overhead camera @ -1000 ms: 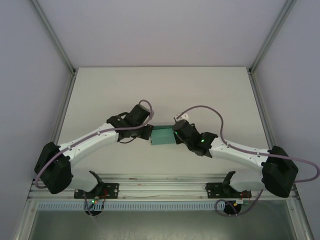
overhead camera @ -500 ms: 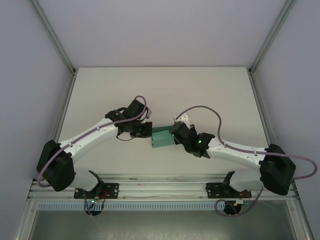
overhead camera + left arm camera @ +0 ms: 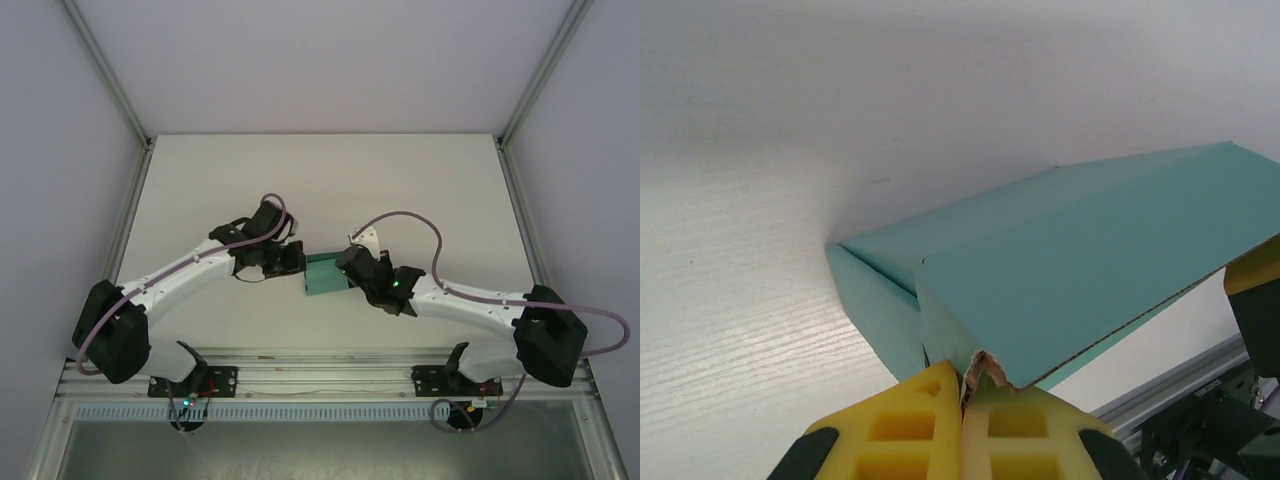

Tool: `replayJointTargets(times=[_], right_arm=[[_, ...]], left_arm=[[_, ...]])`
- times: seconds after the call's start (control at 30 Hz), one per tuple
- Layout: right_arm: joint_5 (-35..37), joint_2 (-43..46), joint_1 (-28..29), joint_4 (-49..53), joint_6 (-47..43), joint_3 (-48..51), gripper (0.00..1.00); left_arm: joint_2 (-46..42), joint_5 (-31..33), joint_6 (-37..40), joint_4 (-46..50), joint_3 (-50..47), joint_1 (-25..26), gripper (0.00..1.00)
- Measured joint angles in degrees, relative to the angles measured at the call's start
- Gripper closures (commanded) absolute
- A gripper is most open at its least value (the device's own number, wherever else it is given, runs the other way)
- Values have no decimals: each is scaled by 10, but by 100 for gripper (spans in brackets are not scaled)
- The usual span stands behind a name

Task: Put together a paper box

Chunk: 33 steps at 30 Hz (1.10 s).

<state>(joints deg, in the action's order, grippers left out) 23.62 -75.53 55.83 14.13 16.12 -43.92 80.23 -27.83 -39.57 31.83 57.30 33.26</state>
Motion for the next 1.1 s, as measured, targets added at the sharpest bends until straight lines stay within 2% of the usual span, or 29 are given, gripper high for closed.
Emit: replayJointTargets(times=[0.3,0.63,0.83,0.97,1.1], right_arm=[[0,2,5,-11,-5,7,100],[0,11,4,-29,-29,22,100],[-4,22,4,-37,-37,33,100],[-9,27,6,-44,-37,39,100],[-7,28,6,-54,-37,45,100]], left_arm=[[8,-50,9,38,30,-30,100],[18,-139,-1,40,30,-59,100],[23,-143,0,40,30,-59,100],[33,-110,25,49,28,-50,100],[27,-72,37,31,4,-20,100]])
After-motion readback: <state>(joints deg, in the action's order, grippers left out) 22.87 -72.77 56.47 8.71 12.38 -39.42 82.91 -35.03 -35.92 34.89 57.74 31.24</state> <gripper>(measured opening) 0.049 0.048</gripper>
